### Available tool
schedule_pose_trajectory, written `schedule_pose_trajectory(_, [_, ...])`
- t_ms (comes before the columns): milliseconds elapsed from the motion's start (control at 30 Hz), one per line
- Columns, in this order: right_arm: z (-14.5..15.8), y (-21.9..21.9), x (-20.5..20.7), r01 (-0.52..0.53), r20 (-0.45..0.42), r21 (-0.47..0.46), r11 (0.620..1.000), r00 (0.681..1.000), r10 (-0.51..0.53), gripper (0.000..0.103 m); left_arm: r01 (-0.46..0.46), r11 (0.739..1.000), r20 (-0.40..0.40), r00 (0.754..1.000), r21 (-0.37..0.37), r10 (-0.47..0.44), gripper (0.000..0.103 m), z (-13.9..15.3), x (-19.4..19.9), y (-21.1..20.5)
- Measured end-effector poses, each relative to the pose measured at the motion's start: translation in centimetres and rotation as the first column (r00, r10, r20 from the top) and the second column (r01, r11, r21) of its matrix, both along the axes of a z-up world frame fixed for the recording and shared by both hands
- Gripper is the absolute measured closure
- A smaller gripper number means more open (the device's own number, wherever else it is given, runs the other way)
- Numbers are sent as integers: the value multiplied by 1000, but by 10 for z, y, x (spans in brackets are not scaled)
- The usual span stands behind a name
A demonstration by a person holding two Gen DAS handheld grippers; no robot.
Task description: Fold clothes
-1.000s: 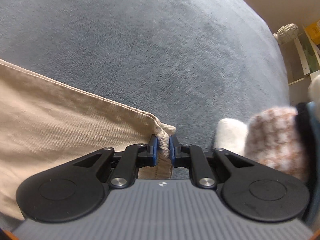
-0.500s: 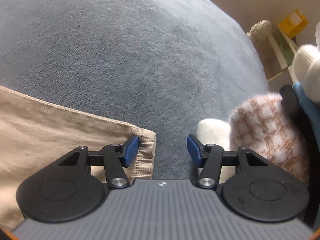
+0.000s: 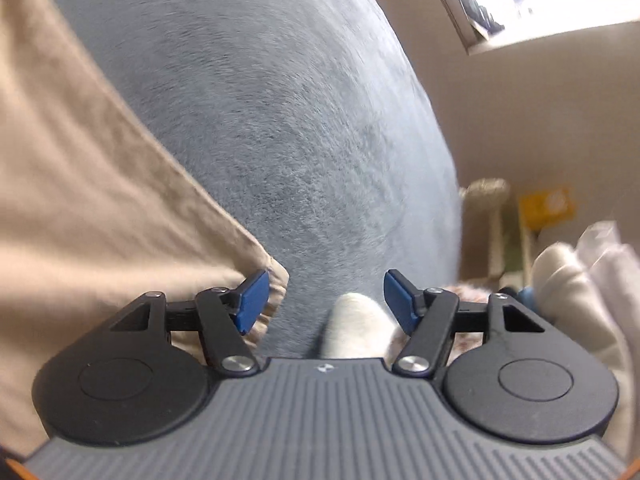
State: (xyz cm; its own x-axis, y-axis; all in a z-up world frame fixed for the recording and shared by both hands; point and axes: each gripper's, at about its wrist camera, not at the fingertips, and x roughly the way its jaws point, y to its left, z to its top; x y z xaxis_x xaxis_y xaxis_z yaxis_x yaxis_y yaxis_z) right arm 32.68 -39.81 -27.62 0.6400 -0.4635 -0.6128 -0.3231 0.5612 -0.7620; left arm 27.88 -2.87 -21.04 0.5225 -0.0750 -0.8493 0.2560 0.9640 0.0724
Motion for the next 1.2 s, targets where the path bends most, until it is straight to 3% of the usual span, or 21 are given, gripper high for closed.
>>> schedule_pose_trajectory(267, [42, 10, -46, 14, 8, 201, 979, 1000, -16, 39, 8, 1000, -2, 1000, 2, -8, 55, 1, 0, 0])
schedule_pose_trajectory(400, [56, 11, -84, 152, -114, 400, 904, 987, -116, 54, 11, 1000, -3, 1000, 6, -11, 55, 0, 1, 0])
schedule_pose_trajectory(467, [55, -2, -100, 318, -191, 517, 794, 948, -255, 55, 14, 1000, -2, 1000, 7, -14, 55, 0, 0, -1])
schedule_pose_trajectory(500, [53, -14, -103, 403, -226, 570, 716, 915, -335, 55, 14, 1000, -1, 1000, 8, -14, 55, 0, 0, -1])
schedule_pose_trajectory(600, [43, -52, -121, 591, -319, 695, 411, 764, -560, 60, 14, 1000, -2, 1000, 12, -14, 55, -1, 1, -1])
schedule_pose_trajectory(700, [33, -80, -131, 599, -355, 785, 160, 646, -675, 68, 12, 1000, -7, 1000, 17, -12, 55, 0, 2, -2])
schedule_pose_trajectory(767, [26, -89, -130, 592, -373, 801, 82, 603, -706, 76, 12, 1000, -9, 1000, 19, -12, 55, 0, 3, -3])
schedule_pose_trajectory(867, [20, -96, -127, 591, -383, 806, 39, 570, -726, 96, 18, 1000, -9, 1000, 22, -18, 55, 0, 3, -3])
schedule_pose_trajectory(933, [23, -94, -127, 576, -363, 816, 47, 575, -733, 102, 21, 999, -9, 1000, 25, -21, 55, 0, 3, -3])
schedule_pose_trajectory(1200, [24, -74, -125, 618, -282, 757, 211, 601, -748, 103, 31, 999, -10, 999, 30, -31, 55, 0, 3, -3])
